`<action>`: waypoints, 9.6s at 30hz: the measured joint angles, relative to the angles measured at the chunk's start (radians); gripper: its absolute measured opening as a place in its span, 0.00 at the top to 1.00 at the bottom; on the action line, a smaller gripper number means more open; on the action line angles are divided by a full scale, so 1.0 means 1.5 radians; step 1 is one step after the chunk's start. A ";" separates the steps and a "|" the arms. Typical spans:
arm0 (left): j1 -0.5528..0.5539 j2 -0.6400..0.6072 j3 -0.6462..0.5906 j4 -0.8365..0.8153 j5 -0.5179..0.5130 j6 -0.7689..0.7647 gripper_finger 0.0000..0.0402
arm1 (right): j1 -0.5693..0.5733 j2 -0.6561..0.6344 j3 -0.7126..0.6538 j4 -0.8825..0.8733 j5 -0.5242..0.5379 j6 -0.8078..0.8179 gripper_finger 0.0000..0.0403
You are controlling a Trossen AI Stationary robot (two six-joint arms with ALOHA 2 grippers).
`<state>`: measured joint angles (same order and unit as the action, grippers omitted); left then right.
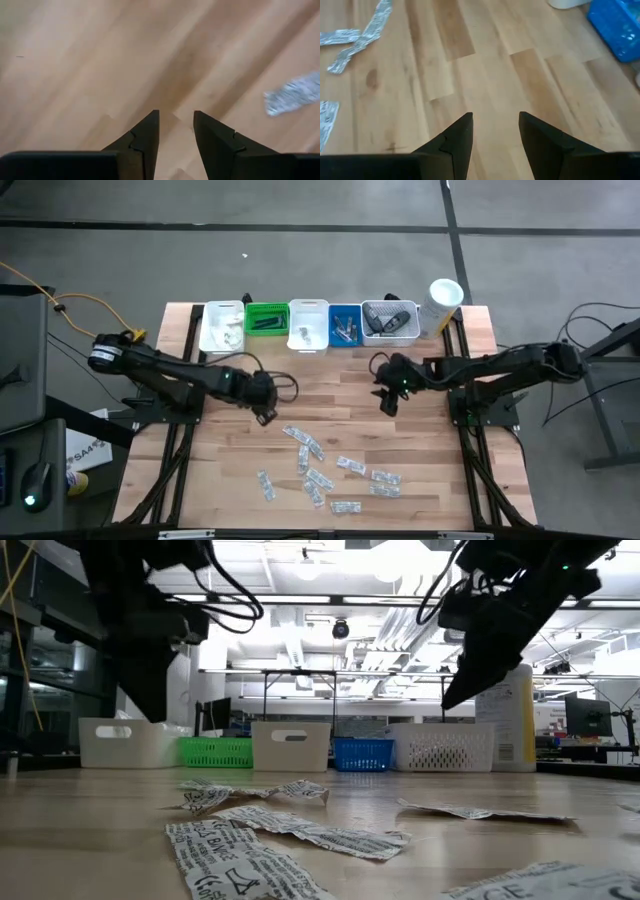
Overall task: Pick & Place Travel size toiletries
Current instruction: Put the white bandage into the middle white bin
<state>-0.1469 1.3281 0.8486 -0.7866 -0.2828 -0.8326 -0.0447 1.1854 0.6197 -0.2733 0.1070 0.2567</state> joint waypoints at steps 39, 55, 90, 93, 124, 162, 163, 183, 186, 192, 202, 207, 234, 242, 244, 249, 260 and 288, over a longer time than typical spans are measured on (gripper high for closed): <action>-0.086 0.214 0.046 0.262 0.041 -0.255 0.70 | 0.158 0.000 0.001 -0.004 0.102 0.041 0.62; -0.086 0.288 0.144 0.136 0.040 -0.245 0.70 | 0.158 -0.001 0.001 -0.012 0.101 0.041 0.62; -0.085 0.381 0.191 0.059 0.109 -0.193 0.83 | 0.166 -0.001 0.001 -0.046 0.099 0.060 0.62; -0.084 0.381 0.190 0.051 0.114 -0.192 0.94 | 0.166 -0.001 0.001 -0.048 0.099 0.065 0.62; 0.153 0.177 0.187 0.146 -0.060 0.246 1.00 | 0.035 -0.001 0.001 0.105 0.166 -0.102 0.62; 0.403 0.248 0.210 0.317 0.003 0.411 0.72 | -0.007 0.000 0.001 0.120 0.137 -0.118 0.62; 0.403 0.248 0.210 0.317 0.003 0.410 0.69 | -0.007 0.000 0.001 0.120 0.137 -0.118 0.62; 0.272 0.188 0.210 0.210 -0.082 0.384 0.64 | -0.006 0.000 0.001 0.051 0.099 -0.102 0.62; 0.244 0.182 0.210 0.176 -0.114 0.358 0.64 | -0.006 0.000 0.001 0.039 0.098 -0.104 0.62; 0.204 0.161 0.178 0.160 -0.155 0.315 0.64 | -0.006 0.000 0.001 0.019 0.097 -0.114 0.62; 0.132 0.049 0.049 0.194 -0.156 0.208 0.64 | -0.006 -0.003 0.001 -0.016 0.078 -0.128 0.62; 0.087 -0.011 -0.001 0.205 -0.163 0.181 0.64 | -0.006 -0.003 0.001 -0.019 0.042 -0.135 0.62; -0.095 -0.034 -0.023 0.122 0.044 0.063 0.64 | -0.005 -0.004 0.001 -0.062 -0.061 -0.138 0.62; -0.187 -0.034 -0.023 0.123 0.095 0.000 0.65 | -0.004 -0.004 0.001 -0.067 -0.075 -0.139 0.62; -0.215 -0.034 -0.022 0.122 0.090 -0.040 0.65 | -0.004 -0.004 0.001 -0.070 -0.076 -0.140 0.62; -0.284 -0.024 -0.021 0.126 0.033 -0.137 0.65 | -0.004 -0.004 0.001 -0.070 -0.076 -0.143 0.62; -0.336 0.083 0.040 0.124 0.050 -0.234 0.65 | -0.004 -0.004 0.001 -0.075 -0.076 -0.177 0.62; -0.339 0.246 0.176 0.116 0.186 -0.186 0.58 | -0.004 -0.004 0.001 -0.120 -0.076 -0.210 0.62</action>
<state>-0.6554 1.6964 1.1126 -0.6123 -0.0044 -1.1112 -0.0513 1.1801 0.6209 -0.4530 -0.0071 -0.0578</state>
